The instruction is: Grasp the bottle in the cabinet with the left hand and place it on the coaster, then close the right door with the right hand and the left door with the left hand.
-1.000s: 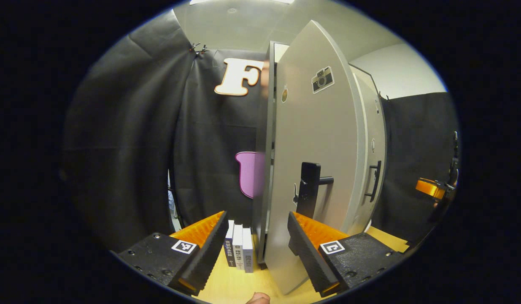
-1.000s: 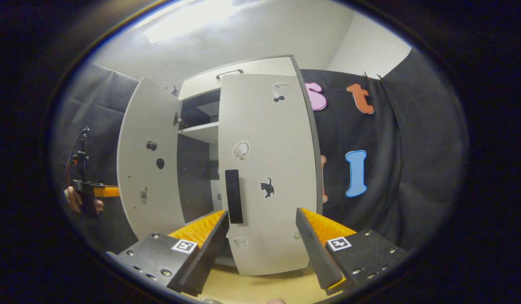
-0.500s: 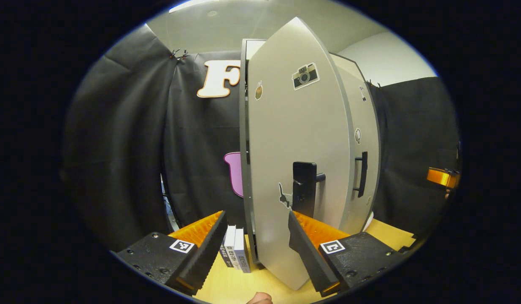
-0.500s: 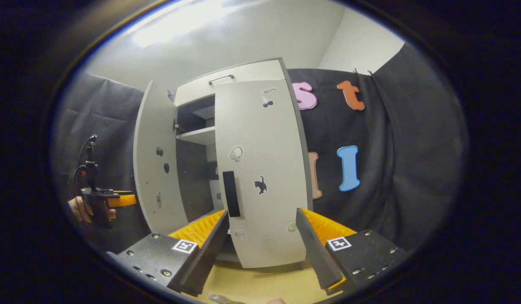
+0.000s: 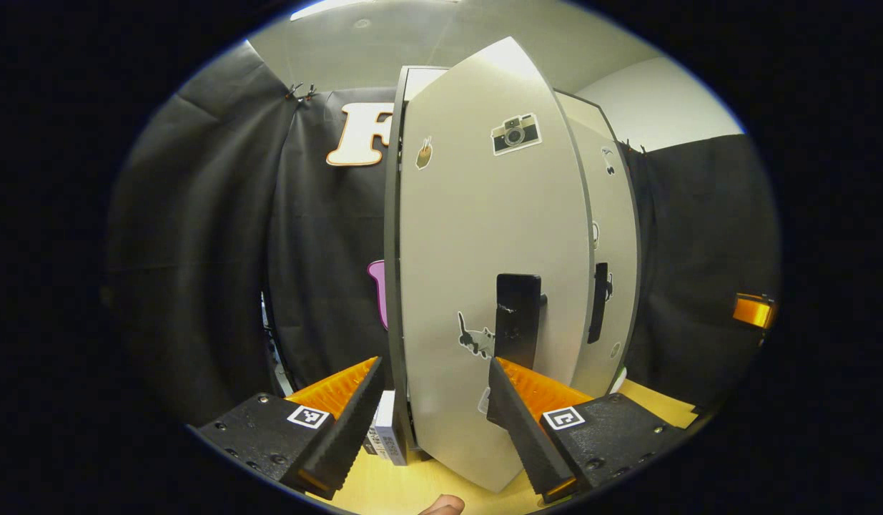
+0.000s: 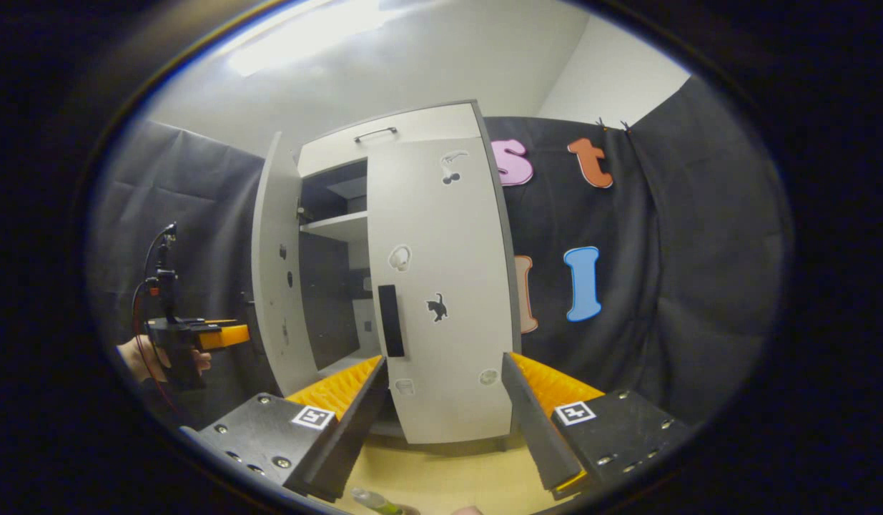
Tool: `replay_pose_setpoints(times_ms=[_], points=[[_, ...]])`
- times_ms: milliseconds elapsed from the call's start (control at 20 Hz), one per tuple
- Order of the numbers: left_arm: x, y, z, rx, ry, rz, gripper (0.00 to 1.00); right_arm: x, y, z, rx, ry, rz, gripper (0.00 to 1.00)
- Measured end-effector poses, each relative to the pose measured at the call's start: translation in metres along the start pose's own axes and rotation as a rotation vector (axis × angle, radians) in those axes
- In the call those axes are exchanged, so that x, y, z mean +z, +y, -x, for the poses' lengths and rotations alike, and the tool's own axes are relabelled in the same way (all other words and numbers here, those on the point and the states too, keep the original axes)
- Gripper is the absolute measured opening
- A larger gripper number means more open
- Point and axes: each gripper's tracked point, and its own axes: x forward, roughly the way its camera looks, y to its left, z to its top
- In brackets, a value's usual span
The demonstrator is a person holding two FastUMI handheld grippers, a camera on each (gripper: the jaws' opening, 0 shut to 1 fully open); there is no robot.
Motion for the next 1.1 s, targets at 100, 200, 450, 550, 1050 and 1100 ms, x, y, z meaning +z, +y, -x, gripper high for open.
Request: replay_pose_setpoints(times_ms=[100, 200, 450, 550, 1050, 1100], points=[[0.0, -0.009, -0.006, -0.018, -0.001, -0.004, 0.93, -0.001, 0.002, 0.003, 0.001, 0.002, 0.01, 0.96], [-0.001, -0.02, -0.009, -0.044, 0.001, -0.003, 0.93, -0.003, 0.003, 0.006, 0.004, 0.002, 0.029, 0.96], [-0.004, -0.04, -0.016, -0.062, 0.004, -0.034, 0.9, -0.007, 0.002, 0.013, -0.004, 0.019, 0.033, 0.99], [-0.005, -0.042, -0.013, -0.049, 0.005, -0.042, 0.94, -0.004, 0.002, 0.016, -0.01, 0.012, 0.026, 0.96], [0.005, -0.041, 0.053, 0.082, -0.032, -0.015, 0.94, 0.007, -0.005, 0.045, -0.059, -0.027, 0.031, 0.96], [0.005, -0.044, 0.061, 0.099, -0.039, -0.01, 0.94, 0.005, -0.005, 0.047, -0.056, -0.025, 0.033, 0.96]])
